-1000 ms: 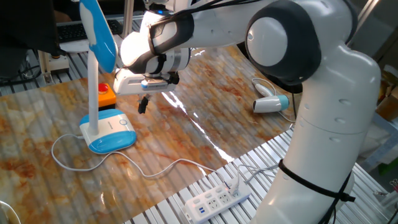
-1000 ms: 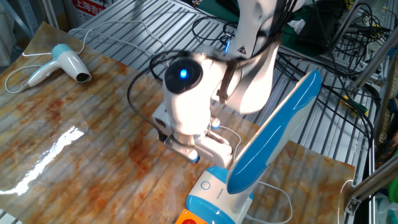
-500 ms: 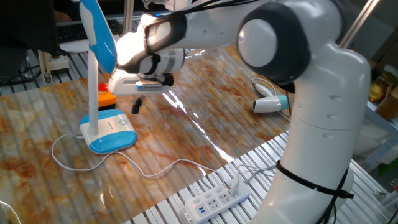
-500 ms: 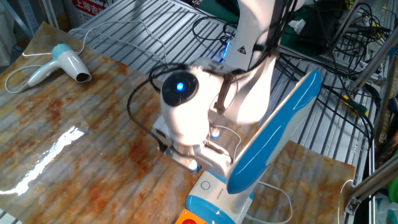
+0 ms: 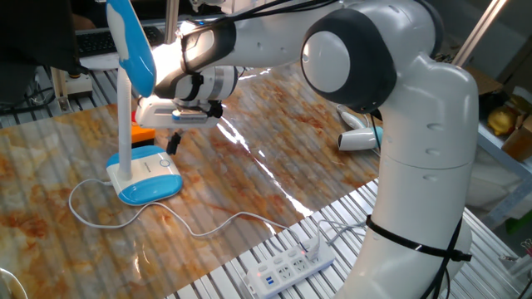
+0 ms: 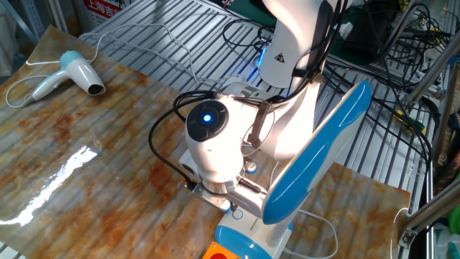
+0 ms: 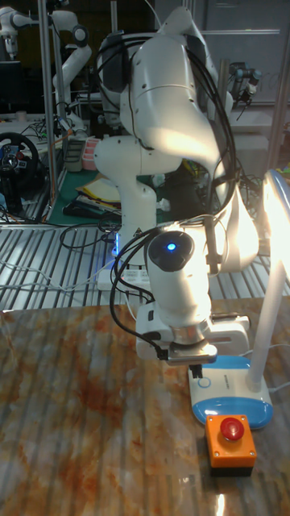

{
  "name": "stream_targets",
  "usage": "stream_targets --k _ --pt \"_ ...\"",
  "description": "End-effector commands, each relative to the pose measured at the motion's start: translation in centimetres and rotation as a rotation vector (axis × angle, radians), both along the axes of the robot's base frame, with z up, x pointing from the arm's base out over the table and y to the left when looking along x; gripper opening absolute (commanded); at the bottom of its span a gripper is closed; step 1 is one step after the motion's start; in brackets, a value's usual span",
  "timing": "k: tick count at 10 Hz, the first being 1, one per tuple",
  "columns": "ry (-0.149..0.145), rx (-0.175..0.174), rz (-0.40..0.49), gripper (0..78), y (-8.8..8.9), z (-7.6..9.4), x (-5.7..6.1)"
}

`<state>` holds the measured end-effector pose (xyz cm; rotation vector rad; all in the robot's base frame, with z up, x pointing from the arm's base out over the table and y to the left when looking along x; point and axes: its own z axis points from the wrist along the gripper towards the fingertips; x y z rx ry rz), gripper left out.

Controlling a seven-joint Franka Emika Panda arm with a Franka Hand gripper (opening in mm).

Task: Turn off the desk lamp by pressing the button

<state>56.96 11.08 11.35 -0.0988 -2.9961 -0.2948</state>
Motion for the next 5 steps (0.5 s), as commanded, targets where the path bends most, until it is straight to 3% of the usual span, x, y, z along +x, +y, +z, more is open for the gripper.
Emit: stream_targets --k 1,5 --pt "-0.002 0.005 0.016 0.0 0.12 -0.38 -0.87" --pt "-0.011 0.013 0.035 0.0 0.34 -1.26 -0.85"
